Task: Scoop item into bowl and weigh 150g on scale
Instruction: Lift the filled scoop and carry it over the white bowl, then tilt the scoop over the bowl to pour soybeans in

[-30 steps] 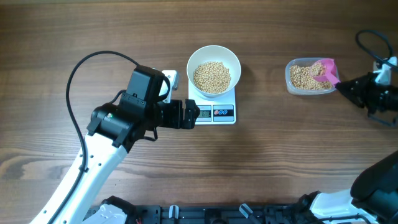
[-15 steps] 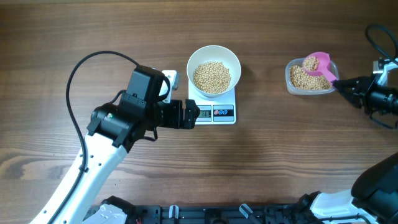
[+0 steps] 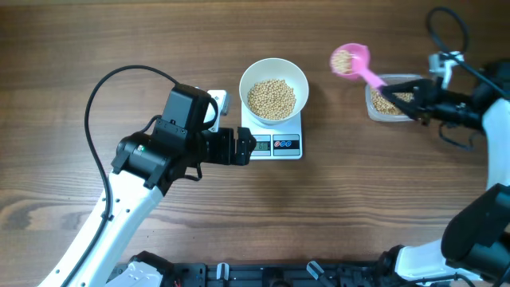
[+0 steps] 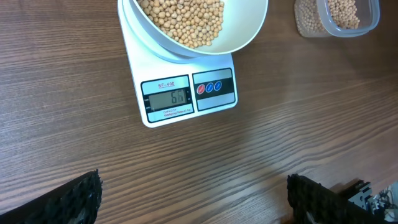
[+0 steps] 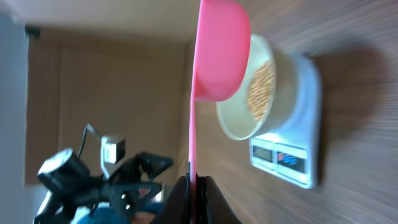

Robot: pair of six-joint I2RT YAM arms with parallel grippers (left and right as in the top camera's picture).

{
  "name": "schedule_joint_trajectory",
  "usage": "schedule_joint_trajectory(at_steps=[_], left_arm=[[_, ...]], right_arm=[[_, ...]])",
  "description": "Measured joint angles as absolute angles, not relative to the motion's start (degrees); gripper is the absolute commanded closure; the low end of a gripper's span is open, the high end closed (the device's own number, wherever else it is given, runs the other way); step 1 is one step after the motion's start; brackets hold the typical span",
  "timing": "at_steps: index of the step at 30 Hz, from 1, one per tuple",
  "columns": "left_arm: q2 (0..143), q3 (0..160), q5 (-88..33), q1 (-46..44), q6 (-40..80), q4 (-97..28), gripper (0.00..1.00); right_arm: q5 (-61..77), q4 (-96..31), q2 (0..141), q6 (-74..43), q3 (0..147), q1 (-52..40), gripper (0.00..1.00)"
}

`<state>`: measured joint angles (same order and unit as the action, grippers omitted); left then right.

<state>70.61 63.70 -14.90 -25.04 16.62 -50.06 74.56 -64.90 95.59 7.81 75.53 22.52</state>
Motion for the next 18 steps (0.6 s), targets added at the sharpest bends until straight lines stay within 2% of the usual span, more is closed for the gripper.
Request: schedule_joint_trajectory(at_steps=[7, 18], left_arm=[[70.6, 63.7, -14.9, -25.0, 16.6, -50.1, 0.0], [70.6, 63.7, -14.9, -25.0, 16.6, -50.1, 0.0]], right_arm=[[74.7, -56.8, 95.6, 6.7, 75.5, 13.8, 0.96], [52.8, -52.0, 95.6, 0.6, 75.5, -1.5, 0.96]])
